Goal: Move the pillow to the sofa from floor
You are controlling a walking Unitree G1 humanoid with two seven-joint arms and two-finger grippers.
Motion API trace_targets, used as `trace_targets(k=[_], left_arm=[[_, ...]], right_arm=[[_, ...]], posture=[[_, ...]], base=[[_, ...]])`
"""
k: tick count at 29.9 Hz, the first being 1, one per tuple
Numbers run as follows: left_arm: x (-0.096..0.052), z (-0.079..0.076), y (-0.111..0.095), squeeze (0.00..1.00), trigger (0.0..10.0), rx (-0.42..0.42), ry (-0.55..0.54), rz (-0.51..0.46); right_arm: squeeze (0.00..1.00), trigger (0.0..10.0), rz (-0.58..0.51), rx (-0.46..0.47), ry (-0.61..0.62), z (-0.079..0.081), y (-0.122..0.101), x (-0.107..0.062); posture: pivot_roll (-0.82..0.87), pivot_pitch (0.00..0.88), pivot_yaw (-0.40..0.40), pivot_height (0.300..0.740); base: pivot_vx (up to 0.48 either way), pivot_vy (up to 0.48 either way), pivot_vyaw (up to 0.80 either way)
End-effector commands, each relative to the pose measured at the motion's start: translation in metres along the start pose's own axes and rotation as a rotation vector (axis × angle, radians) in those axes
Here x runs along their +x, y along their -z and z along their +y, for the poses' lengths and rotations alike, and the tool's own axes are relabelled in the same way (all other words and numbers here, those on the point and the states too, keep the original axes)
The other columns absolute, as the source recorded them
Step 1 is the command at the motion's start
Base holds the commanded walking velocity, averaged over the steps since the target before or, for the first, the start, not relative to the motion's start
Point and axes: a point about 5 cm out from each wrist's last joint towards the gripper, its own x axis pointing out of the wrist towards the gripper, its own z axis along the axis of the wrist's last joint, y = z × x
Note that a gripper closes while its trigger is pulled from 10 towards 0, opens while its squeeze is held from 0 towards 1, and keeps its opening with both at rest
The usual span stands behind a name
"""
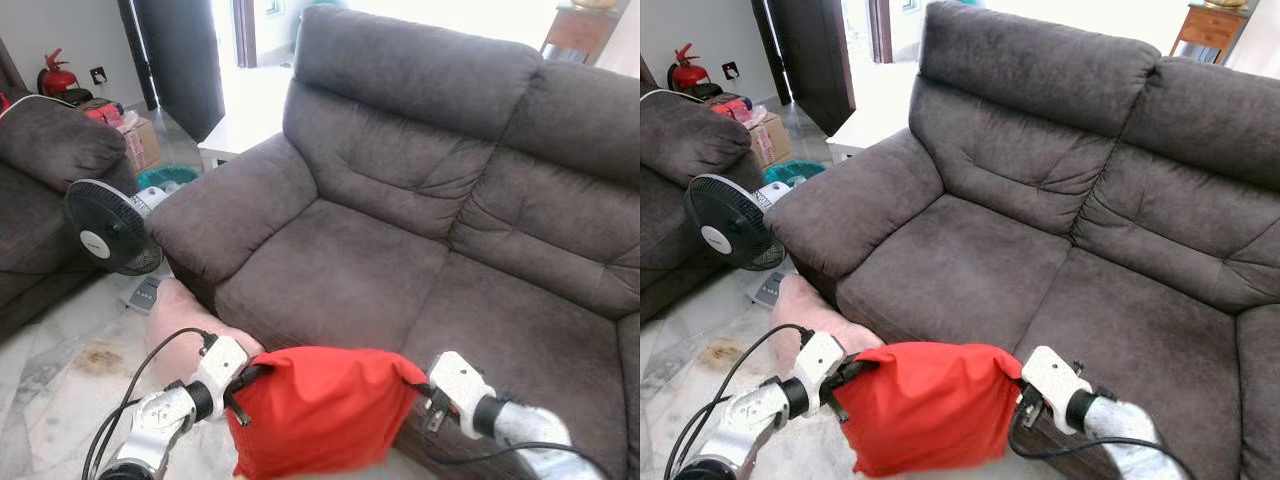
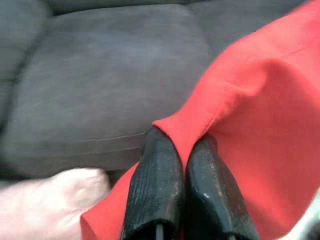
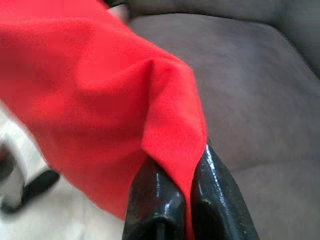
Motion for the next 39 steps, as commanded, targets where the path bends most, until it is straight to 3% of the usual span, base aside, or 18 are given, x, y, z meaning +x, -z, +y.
trace_targets(k=[1,4,6,10,12,14,17,19,20,27,33,35,39], left_arm=[[0.005,0.006,-0.014,0.0,10.0,-0.005,-0.088,-0.086],[0.007,0.002,-0.013,0.0,10.0,-0.017,-0.154,-0.092],[0.007,0.001,-0.009,0.0,10.0,-0.028,-0.198,-0.08],[0.006,-0.003,-0.003,0.0,10.0,-0.038,-0.236,-0.052],[0.005,-0.005,0.0,0.0,10.0,-0.088,-0.269,-0.059],[0.005,0.003,0.001,0.0,10.0,-0.09,-0.336,-0.032],[0.005,0.004,0.003,0.0,10.0,-0.096,-0.349,-0.018],[0.001,0.011,0.009,0.0,10.0,-0.112,-0.433,0.027],[-0.003,0.018,0.014,0.0,10.0,-0.171,-0.495,0.05],[-0.013,0.013,0.036,0.0,10.0,-0.224,-0.564,0.177],[-0.007,0.019,0.026,0.0,10.0,-0.239,-0.61,0.125],[0.004,0.019,0.008,0.0,10.0,-0.127,-0.548,0.059],[0.017,0.02,-0.013,0.0,10.0,-0.096,-0.522,-0.039]], right_arm=[[0.0,10.0,-0.058,0.07,0.122,-0.014,-0.004,-0.001],[0.0,10.0,-0.073,0.228,0.171,-0.008,0.007,0.003],[0.0,10.0,-0.079,0.284,0.21,-0.006,0.012,0.005],[0.0,10.0,-0.057,0.32,0.246,-0.002,0.019,0.008],[0.0,10.0,-0.019,0.314,0.242,0.003,0.026,0.009],[0.0,10.0,0.022,0.336,0.258,0.01,0.036,0.01],[0.0,10.0,0.042,0.351,0.289,0.011,0.04,0.009],[0.0,10.0,0.041,0.409,0.326,0.009,0.043,0.009],[0.0,10.0,0.046,0.43,0.362,0.008,0.044,0.009],[0.0,10.0,0.074,0.518,0.422,0.015,0.051,0.012],[0.0,10.0,0.063,0.507,0.475,0.013,0.049,0.012],[0.0,10.0,-0.024,0.516,0.55,0.002,0.035,0.016],[0.0,10.0,-0.137,0.489,0.574,-0.01,0.013,0.023]], posture=[[0.06,0.022,-0.067,0.74],[0.06,0.02,-0.065,0.74],[0.07,0.02,-0.063,0.74],[0.07,0.018,-0.06,0.74],[0.07,0.018,-0.058,0.74],[0.07,0.016,-0.059,0.74],[0.08,0.013,-0.058,0.74],[0.08,0.012,-0.056,0.74],[0.07,0.009,-0.054,0.74],[0.07,0.011,-0.056,0.74],[0.08,0.014,-0.056,0.74],[0.08,0.015,-0.052,0.74],[0.08,0.013,-0.047,0.74]], base=[[0.0,0.0,0.0],[0.0,0.0,0.0],[0.0,0.0,0.0],[0.0,0.0,0.0],[0.0,0.0,0.0],[0.0,0.0,0.0],[0.0,0.0,0.0],[0.0,0.0,0.0],[0.0,0.0,0.0],[0.0,0.0,0.0],[0.0,0.0,0.0],[0.0,0.0,0.0],[0.0,0.0,0.0]])
